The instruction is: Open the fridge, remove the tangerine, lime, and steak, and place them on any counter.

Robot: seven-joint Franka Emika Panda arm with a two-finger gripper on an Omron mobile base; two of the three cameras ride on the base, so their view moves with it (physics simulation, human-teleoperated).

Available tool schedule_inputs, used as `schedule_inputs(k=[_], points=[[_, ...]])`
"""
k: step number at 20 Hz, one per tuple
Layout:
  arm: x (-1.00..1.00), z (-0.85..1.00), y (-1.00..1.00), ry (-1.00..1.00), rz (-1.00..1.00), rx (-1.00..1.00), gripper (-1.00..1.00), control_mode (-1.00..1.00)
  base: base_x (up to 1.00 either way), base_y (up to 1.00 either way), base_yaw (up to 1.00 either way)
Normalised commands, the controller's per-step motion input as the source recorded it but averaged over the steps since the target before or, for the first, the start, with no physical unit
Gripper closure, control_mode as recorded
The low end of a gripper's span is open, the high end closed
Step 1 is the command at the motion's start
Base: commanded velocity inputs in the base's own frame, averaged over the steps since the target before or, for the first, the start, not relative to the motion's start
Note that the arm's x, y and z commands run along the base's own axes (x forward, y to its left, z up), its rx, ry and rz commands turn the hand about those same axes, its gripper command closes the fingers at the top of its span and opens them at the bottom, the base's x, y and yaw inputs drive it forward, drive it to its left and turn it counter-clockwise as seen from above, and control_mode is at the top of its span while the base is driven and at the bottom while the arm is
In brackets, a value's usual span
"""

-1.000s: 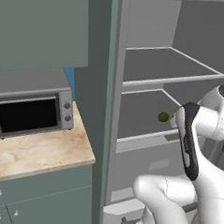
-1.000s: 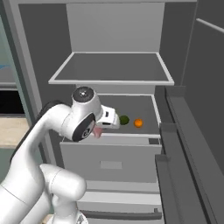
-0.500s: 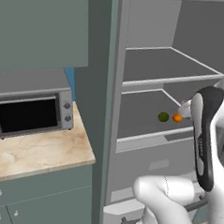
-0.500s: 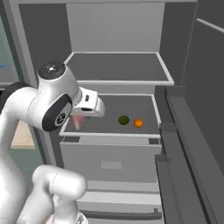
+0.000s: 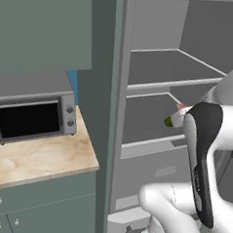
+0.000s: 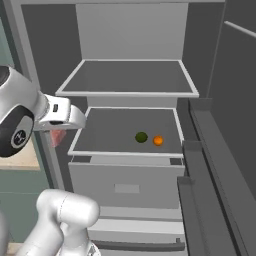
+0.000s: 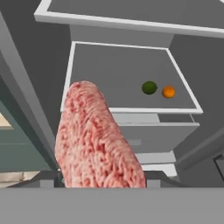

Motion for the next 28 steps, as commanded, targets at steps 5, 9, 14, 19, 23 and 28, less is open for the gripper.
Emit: schedule_inputs(k=[5,9,14,19,23,28], points=[[0.01,-0.01,0.05,0.0,0.0,-0.01,1.0,-1.0,0.0,0.0,0.0],[0.0,0.0,0.0,0.01,0.0,0.0,1.0,-1.0,0.0,0.0,0.0],[0.0,-0.02,0.04,0.0,0.0,0.0,1.0,-1.0,0.0,0.0,0.0],[-0.01,-0.02,0.08,0.0,0.0,0.0,1.0,-1.0,0.0,0.0,0.0],[-0.16,-0.02,0.33,0.0,0.01,0.0,1.0,-1.0,0.0,0.0,0.0],[0.0,0.0,0.0,0.0,0.0,0.0,1.0,1.0,-0.44,0.67,0.12]])
